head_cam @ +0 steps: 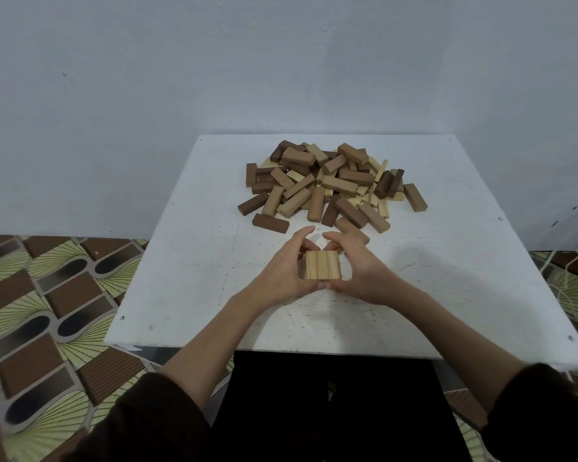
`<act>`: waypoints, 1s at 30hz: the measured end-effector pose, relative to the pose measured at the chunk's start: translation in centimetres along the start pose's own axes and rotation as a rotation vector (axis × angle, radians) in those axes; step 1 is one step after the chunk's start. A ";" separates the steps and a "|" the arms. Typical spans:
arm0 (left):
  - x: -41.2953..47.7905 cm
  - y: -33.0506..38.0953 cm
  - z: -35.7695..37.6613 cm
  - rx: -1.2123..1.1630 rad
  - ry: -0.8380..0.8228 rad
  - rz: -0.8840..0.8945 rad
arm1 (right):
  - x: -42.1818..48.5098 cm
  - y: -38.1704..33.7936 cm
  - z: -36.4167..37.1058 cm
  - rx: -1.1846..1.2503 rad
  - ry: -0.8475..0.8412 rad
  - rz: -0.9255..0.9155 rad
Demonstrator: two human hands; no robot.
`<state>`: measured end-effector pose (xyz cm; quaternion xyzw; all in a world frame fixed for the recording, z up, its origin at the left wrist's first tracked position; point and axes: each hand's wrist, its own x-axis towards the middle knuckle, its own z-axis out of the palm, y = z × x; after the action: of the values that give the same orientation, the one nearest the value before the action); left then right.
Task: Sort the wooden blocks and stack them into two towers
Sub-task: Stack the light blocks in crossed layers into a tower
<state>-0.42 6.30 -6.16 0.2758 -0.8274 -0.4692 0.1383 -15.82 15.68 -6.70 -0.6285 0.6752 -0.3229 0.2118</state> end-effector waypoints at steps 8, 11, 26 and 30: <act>0.0 -0.2 0.0 -0.014 0.008 -0.017 | 0.2 0.1 0.0 0.014 -0.014 0.056; -0.2 -0.5 0.2 -0.002 0.039 -0.001 | -0.1 0.0 0.0 -0.012 0.006 0.019; -2.0 -1.7 2.1 0.624 0.074 0.044 | -2.7 -0.8 2.2 -0.445 0.032 0.126; -1.8 -2.2 2.3 0.692 0.062 0.035 | -2.6 -0.5 2.5 -0.524 0.009 0.122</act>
<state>0.65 8.09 -9.13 0.3062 -0.9375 -0.1499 0.0700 -13.45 17.82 -8.43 -0.6185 0.7734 -0.1266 0.0577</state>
